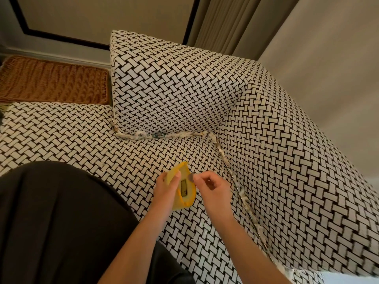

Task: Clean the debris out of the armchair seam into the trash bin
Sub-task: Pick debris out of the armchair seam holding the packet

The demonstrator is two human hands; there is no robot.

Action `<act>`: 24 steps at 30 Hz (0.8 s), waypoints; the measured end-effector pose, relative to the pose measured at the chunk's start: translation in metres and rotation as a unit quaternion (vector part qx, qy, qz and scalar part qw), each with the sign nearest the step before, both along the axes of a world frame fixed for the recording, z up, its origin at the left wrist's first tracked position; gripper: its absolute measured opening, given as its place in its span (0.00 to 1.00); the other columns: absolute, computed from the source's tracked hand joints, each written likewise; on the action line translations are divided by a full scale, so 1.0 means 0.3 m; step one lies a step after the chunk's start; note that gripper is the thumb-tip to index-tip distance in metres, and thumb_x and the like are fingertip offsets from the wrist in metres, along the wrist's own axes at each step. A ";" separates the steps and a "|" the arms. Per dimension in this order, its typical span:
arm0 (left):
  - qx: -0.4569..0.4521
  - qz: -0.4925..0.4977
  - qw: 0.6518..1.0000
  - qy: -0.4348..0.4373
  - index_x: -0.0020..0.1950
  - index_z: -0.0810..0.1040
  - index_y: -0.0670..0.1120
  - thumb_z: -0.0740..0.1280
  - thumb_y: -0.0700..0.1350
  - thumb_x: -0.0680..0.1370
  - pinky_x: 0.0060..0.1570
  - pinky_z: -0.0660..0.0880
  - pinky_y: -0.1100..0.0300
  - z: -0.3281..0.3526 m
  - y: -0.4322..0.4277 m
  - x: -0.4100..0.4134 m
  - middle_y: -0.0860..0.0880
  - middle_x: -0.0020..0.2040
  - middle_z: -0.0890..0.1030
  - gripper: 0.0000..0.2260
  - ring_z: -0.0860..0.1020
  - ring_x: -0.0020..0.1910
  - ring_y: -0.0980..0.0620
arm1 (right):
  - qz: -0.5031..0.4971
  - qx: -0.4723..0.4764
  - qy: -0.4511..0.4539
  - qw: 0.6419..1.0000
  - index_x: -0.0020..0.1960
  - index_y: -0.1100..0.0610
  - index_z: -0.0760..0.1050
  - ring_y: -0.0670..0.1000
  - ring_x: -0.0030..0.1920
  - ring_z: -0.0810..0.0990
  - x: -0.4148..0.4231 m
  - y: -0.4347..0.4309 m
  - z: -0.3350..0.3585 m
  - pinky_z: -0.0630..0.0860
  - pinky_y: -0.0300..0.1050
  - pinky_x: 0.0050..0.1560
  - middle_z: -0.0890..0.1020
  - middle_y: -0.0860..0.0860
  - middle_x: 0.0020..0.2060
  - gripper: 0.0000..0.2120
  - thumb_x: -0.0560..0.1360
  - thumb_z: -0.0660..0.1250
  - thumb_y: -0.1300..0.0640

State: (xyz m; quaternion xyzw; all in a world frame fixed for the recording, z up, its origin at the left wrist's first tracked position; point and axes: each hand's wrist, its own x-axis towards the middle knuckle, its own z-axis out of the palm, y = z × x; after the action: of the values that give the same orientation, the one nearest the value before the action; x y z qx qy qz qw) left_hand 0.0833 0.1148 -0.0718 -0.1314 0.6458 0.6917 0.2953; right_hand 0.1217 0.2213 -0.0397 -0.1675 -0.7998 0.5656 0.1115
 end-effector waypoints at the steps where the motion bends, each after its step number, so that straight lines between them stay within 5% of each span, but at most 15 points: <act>1: -0.001 -0.001 1.000 0.004 0.72 0.58 0.52 0.56 0.59 0.77 0.53 0.64 0.52 0.003 0.003 0.007 0.45 0.68 0.66 0.25 0.67 0.60 0.47 | 0.012 0.013 -0.005 1.000 0.39 0.51 0.80 0.49 0.34 0.76 0.011 0.001 0.001 0.75 0.38 0.36 0.81 0.51 0.35 0.09 0.75 0.66 0.60; 4: 0.010 0.000 1.000 -0.009 0.72 0.57 0.53 0.55 0.59 0.77 0.53 0.64 0.53 0.004 0.003 0.018 0.46 0.68 0.66 0.25 0.66 0.59 0.48 | -0.008 0.046 -0.018 0.999 0.45 0.52 0.80 0.41 0.26 0.69 0.024 0.033 -0.018 0.66 0.31 0.28 0.76 0.42 0.28 0.08 0.77 0.63 0.59; 8: 0.017 -0.003 1.000 -0.019 0.72 0.58 0.53 0.54 0.59 0.78 0.48 0.63 0.55 0.003 -0.006 0.029 0.46 0.66 0.67 0.24 0.67 0.57 0.48 | -0.086 0.164 -0.069 0.980 0.49 0.55 0.78 0.42 0.25 0.65 -0.006 0.157 -0.077 0.64 0.32 0.25 0.74 0.45 0.29 0.05 0.77 0.63 0.57; 14: 0.023 0.002 0.999 -0.029 0.70 0.60 0.54 0.55 0.60 0.77 0.45 0.65 0.57 -0.004 -0.011 0.032 0.46 0.63 0.68 0.23 0.68 0.57 0.46 | -0.093 0.438 -0.202 0.871 0.55 0.54 0.78 0.48 0.32 0.77 -0.102 0.342 -0.113 0.75 0.41 0.31 0.80 0.49 0.36 0.09 0.77 0.64 0.54; 24: 0.051 0.001 0.998 -0.034 0.70 0.59 0.53 0.54 0.60 0.78 0.35 0.64 0.61 0.010 -0.025 0.036 0.45 0.63 0.69 0.23 0.69 0.57 0.47 | -0.080 0.515 -0.329 0.787 0.52 0.62 0.77 0.53 0.40 0.77 -0.240 0.396 -0.181 0.76 0.45 0.38 0.80 0.56 0.44 0.08 0.78 0.60 0.61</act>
State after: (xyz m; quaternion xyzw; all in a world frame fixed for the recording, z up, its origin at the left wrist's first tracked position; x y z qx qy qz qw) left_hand 0.0940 0.1072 -0.0687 -0.1402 0.5992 0.7193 0.3223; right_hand 0.0498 0.3401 -0.0941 -0.3250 -0.9442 -0.0310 -0.0439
